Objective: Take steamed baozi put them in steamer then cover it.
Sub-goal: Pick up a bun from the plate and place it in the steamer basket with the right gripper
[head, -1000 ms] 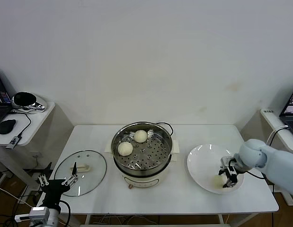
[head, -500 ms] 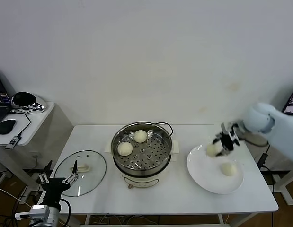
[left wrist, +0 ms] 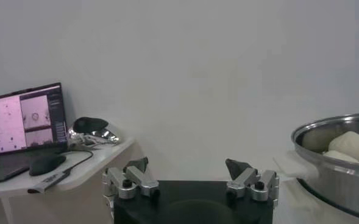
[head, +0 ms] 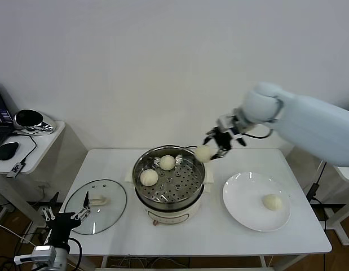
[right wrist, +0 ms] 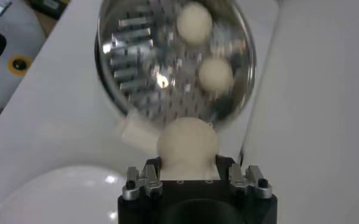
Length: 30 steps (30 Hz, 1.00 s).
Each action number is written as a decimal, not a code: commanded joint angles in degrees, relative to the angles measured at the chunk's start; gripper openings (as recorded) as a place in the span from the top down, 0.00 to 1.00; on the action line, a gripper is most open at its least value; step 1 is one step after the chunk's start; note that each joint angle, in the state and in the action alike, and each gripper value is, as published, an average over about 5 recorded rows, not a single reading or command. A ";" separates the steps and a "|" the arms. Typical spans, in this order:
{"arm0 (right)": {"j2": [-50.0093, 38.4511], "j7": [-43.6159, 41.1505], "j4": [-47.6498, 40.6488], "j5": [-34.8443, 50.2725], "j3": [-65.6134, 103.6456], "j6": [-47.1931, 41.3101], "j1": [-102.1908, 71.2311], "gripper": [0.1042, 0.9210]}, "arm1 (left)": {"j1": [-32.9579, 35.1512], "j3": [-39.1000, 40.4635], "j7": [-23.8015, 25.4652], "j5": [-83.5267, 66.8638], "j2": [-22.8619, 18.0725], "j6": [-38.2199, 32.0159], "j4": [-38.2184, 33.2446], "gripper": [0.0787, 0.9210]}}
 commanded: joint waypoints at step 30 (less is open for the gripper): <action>16.77 2.40 -3.83 -17.08 -10.79 23.31 -4.68 0.41 | 0.42 -0.73 -0.07 -0.04 -0.74 -0.14 -0.20 0.12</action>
